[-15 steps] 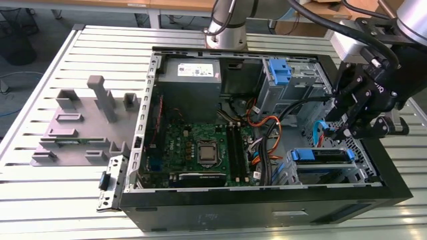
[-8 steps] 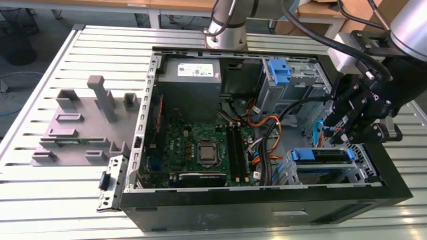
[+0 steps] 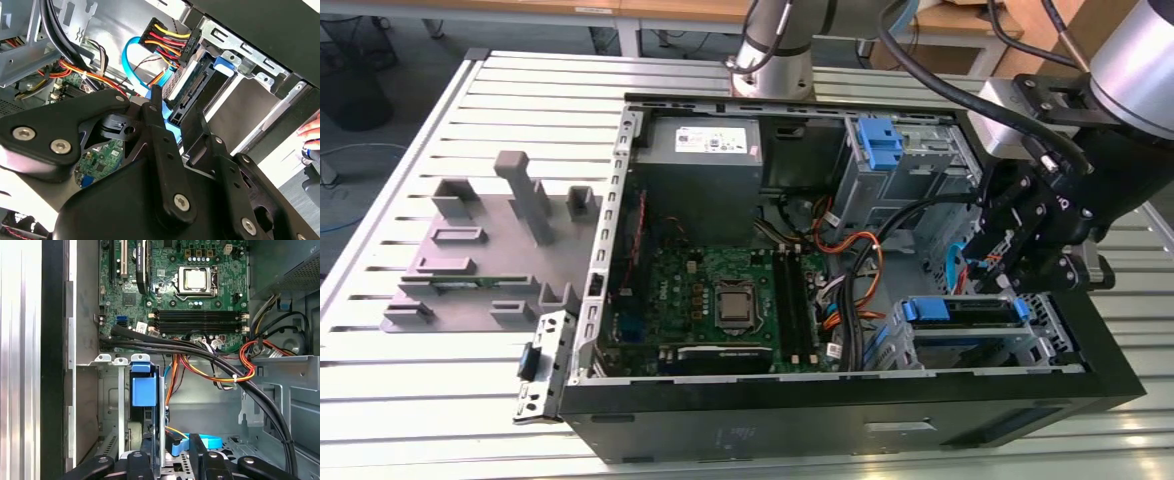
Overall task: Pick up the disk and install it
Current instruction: 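Insert the first disk wire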
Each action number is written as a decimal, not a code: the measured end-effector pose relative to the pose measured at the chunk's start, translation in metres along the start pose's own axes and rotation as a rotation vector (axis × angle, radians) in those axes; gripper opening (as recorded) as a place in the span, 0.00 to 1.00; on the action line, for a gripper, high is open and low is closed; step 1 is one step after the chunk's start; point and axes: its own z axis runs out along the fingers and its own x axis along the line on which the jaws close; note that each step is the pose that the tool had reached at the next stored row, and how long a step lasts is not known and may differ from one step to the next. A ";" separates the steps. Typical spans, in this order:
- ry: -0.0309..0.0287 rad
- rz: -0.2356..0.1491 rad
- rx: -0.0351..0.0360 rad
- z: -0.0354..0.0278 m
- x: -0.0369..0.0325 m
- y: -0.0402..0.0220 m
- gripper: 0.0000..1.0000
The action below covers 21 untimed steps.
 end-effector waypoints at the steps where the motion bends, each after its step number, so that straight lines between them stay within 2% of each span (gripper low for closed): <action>1: 0.0009 0.000 0.0000 0.0001 0.0000 0.0000 0.42; 4: 0.0023 0.000 0.0001 0.0001 0.0000 0.0000 0.42; 12: -0.0101 0.000 0.0041 0.0000 0.0049 0.0018 0.42; 17: -0.0105 -0.001 0.0116 0.0002 0.0054 0.0073 0.42; 21: -0.0105 -0.001 0.0128 0.0001 0.0056 0.0081 0.42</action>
